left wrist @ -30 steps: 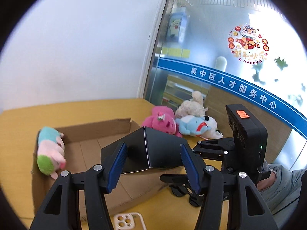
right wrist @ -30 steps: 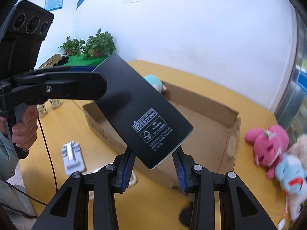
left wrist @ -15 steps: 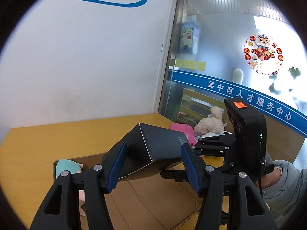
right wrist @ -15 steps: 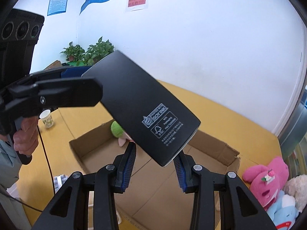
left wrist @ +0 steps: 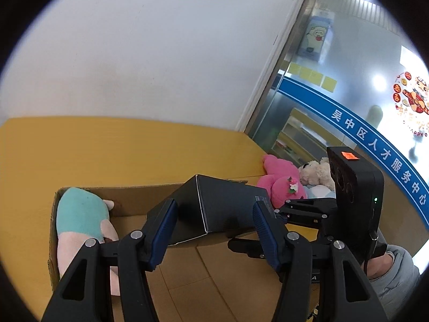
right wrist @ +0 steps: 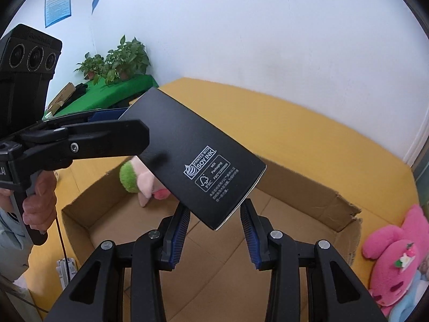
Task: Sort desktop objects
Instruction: 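Lift the black box with the left gripper and carry it into the cardboard box, then lower the black box onto the box floor and open the left gripper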
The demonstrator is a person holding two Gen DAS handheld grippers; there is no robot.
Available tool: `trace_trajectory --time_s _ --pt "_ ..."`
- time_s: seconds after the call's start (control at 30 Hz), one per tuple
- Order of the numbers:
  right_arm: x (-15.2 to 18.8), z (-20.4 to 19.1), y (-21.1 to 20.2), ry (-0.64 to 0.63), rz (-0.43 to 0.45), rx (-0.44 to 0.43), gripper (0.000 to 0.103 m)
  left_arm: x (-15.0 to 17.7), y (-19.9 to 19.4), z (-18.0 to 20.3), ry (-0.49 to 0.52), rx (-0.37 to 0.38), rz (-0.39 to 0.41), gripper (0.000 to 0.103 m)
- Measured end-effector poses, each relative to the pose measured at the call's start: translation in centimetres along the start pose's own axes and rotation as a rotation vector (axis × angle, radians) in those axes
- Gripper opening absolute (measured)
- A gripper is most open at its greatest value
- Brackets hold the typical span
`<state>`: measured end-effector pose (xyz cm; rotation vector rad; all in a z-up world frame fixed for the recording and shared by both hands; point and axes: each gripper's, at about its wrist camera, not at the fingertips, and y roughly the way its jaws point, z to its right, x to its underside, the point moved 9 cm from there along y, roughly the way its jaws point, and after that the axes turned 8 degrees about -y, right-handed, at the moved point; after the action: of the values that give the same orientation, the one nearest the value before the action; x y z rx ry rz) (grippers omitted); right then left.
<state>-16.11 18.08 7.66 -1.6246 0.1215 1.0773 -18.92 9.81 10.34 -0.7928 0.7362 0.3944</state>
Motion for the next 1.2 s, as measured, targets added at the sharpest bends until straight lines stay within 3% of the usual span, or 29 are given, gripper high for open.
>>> trace_trajectory --time_s 0.27,0.57,0.83,1.07,1.2 --pt "2.2 3.4 7.6 0.049 -0.115 -0.022 0.038 0.9 6.2 -3.9 -0.069 -0.086 -0.112 0.056" --pt "3.1 5.2 10.6 0.029 -0.141 0.039 0.038 3.8 10.1 -7.3 -0.16 -0.123 -0.252 0.057" --pt "5.5 3.4 8.5 -0.013 -0.136 0.009 0.039 5.5 8.4 -6.4 -0.136 -0.109 -0.28 0.058" --pt "7.2 1.5 6.2 -0.028 -0.125 -0.06 0.041 5.1 8.2 -6.0 -0.149 -0.082 -0.277 0.056" --pt "7.3 2.2 7.5 0.009 -0.157 -0.066 0.04 5.0 8.8 -6.0 -0.152 -0.095 -0.279 0.056"
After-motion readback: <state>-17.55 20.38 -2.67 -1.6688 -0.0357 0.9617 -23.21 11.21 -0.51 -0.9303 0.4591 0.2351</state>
